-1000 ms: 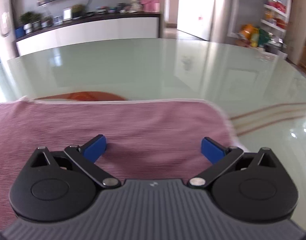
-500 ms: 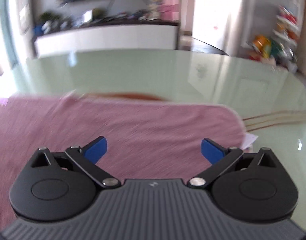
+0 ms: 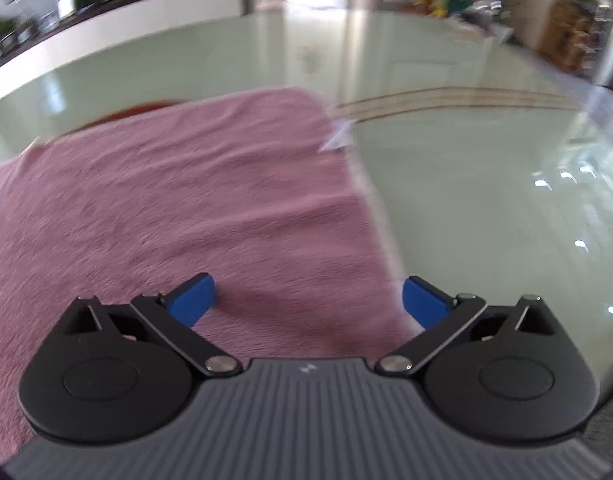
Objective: Fold towel
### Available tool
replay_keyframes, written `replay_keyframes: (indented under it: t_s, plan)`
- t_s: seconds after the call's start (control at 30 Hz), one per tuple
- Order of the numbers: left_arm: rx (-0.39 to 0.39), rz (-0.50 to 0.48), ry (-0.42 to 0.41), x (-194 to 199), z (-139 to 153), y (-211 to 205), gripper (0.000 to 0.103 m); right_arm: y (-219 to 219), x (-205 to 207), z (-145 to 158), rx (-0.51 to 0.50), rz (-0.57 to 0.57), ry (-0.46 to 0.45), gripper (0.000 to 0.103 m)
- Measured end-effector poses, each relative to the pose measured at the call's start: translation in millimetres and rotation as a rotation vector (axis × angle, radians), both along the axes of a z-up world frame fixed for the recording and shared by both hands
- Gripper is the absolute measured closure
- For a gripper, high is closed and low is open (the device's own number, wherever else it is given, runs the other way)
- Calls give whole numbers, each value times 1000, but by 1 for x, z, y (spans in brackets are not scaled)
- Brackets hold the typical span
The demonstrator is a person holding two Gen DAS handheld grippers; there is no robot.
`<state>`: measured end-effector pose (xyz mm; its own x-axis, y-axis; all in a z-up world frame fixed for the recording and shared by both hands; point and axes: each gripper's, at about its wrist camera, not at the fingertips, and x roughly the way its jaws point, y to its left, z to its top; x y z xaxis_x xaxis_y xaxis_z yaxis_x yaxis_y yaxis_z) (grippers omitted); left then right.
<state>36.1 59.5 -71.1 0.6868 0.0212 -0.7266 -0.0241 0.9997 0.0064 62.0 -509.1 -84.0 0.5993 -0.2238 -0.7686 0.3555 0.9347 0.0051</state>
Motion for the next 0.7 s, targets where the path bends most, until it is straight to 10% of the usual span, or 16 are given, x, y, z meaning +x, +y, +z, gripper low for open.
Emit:
replay_keyframes:
  t_s: [0.13,0.33,0.7]
  plan:
    - [-61,19,-34,-25,14,6,1,27,-23,18,163,94,-64,0]
    - [-45,-60,13,-37,3,-9,1,62,-25,8,182,135,87,0]
    - [26,-67,34,-44,-4,8,0,21,-35,9,-36,191,317,0]
